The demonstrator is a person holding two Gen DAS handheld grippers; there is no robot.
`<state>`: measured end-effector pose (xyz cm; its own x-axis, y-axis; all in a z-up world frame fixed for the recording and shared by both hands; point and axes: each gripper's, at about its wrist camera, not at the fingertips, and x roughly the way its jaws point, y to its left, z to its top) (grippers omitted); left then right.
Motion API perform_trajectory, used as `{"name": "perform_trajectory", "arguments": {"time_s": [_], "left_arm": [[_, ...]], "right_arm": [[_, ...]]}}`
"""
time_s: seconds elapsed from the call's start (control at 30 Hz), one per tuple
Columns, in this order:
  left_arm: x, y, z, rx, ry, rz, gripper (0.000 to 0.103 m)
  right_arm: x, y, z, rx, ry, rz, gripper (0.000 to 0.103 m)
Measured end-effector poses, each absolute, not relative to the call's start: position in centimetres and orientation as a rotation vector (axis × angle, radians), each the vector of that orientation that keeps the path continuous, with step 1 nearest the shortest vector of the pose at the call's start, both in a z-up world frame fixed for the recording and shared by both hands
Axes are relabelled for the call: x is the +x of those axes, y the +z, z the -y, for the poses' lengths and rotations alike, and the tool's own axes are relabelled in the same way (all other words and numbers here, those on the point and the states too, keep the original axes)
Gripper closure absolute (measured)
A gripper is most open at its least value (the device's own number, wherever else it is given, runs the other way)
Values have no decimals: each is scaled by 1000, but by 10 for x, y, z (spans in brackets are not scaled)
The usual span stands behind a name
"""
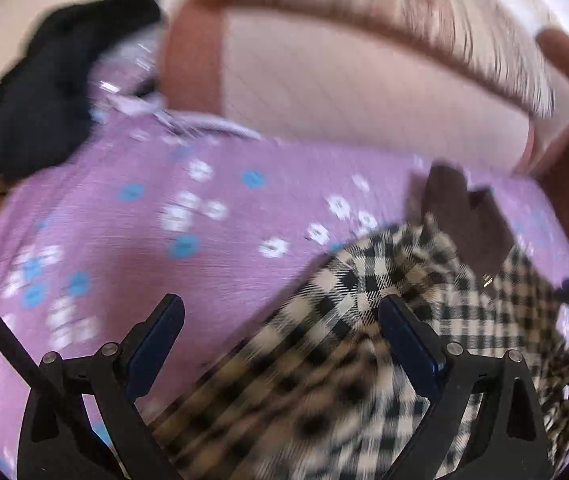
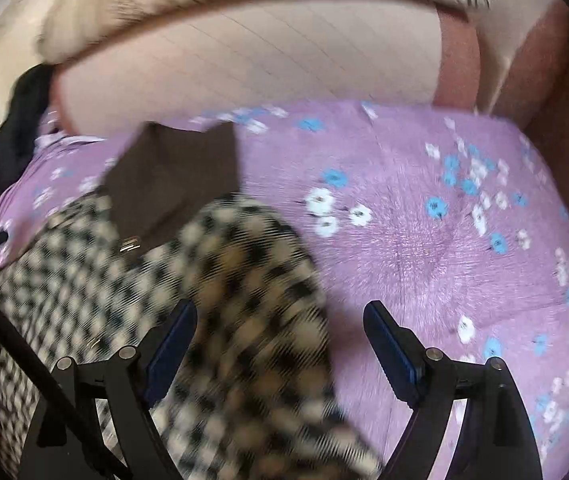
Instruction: Fold large clothes
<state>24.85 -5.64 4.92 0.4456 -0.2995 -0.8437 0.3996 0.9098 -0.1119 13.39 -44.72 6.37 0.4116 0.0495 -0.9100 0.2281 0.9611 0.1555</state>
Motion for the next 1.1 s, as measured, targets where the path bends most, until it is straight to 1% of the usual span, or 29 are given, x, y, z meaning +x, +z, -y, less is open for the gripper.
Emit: {"name": "perform_trajectory", "arguments": {"time_s": [0.03,0.07,0.1,0.13,0.17,0.2,0.23,0.27,0.3,0.5,0.57,0.67,0.73,0.77,0.8,0.83,0.87,0.9,0.93,0.97,1.0,1.07,1.1], "left_arm": [[256,39,66,123,-452,-1053,12],[262,30,73,126,-478,-1087,25],[265,21,79,121,-498,-1124,49],[266,14,85,124,-486,-1152,61],[265,16,90,150,-457,-1124,78],[262,17,94,161,-482,-1112,100],[261,18,96,169,-493,-1126,100],[260,22,96,189,-471,-1107,100],[259,26,97,207,-450,-1086,100],[286,61,68,191,-243,-994,100],[302,66,61,216,-183,-990,100],[320,59,58,285,-83,-989,100],[327,46,56,301,-43,-1029,96],[327,41,55,302,-23,-1040,91],[325,38,50,299,-2,-1035,88],[319,40,45,285,5,-1020,85],[316,44,38,268,1,-1013,75],[309,48,32,245,-9,-1006,63],[304,55,25,217,-20,-995,58],[294,63,17,194,-23,-979,55],[283,70,11,175,-28,-965,54],[251,88,-6,136,-47,-934,51],[239,94,-11,127,-51,-923,47]], "right_arm": [[140,55,454,318,-90,-1162,14],[145,46,458,353,-61,-1179,14],[150,40,459,361,-44,-1198,14],[155,32,459,350,-40,-1225,14],[158,28,458,336,-42,-1233,14],[160,28,456,318,-42,-1224,22],[162,32,454,306,-29,-1209,64],[167,35,453,317,-2,-1215,91],[172,36,453,344,23,-1228,97],[214,64,422,199,11,-1186,98],[237,72,418,194,-1,-1152,98],[266,63,403,147,-44,-1151,98],[276,46,394,117,-93,-1169,96],[279,34,390,132,-105,-1205,95],[278,29,388,143,-109,-1210,91],[272,29,386,149,-111,-1194,79],[264,34,386,165,-99,-1177,69],[258,38,386,184,-86,-1163,49],[244,46,389,207,-82,-1144,42],[226,56,392,228,-91,-1112,42],[207,63,394,249,-88,-1089,41],[168,82,408,308,-53,-1060,37],[143,91,414,327,-40,-1046,35]]}}
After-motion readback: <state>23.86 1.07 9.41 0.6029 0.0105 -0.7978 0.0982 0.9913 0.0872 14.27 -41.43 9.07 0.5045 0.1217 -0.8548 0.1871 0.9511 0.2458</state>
